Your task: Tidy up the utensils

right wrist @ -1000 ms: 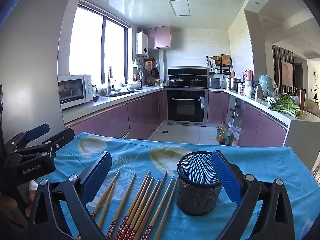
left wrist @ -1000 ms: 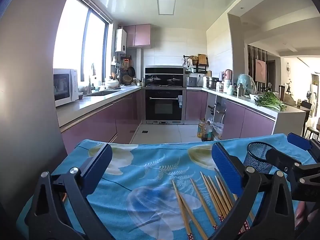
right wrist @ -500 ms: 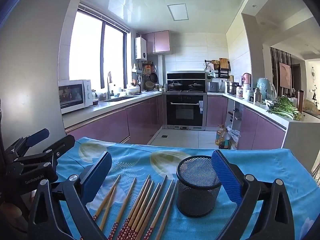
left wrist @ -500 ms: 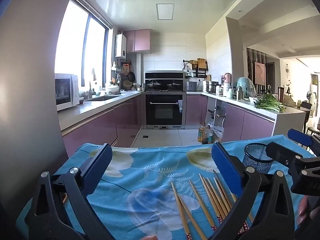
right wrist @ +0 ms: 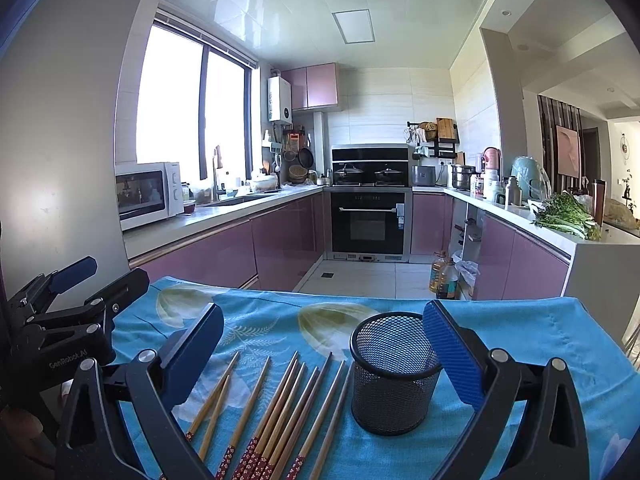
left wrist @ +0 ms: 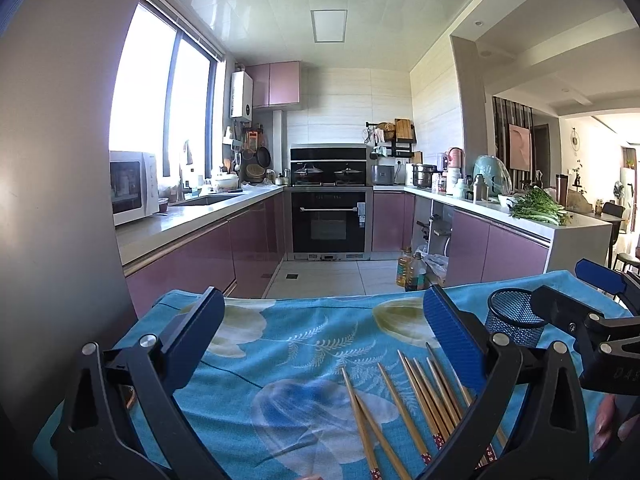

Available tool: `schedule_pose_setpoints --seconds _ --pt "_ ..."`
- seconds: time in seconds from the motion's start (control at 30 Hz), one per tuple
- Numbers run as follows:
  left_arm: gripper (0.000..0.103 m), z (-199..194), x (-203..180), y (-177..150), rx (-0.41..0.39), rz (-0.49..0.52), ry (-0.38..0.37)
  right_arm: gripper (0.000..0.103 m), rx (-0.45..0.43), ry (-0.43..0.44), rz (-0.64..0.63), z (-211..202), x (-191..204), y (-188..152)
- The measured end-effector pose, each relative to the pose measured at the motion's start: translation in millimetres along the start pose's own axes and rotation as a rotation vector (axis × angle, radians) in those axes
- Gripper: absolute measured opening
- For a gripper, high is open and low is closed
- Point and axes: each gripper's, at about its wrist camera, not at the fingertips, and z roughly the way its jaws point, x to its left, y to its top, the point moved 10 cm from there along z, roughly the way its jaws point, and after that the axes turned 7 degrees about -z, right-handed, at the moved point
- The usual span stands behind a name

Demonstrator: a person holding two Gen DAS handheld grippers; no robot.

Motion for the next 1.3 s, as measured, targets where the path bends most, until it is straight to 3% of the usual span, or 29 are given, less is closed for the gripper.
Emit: schedule_pose_setpoints --seconds 1.3 --pt "0.098 0.8 -0.5 2.8 -0.014 -0.005 0.0 0.097 -0.013 -0.006 0.002 2.2 2.4 -1.6"
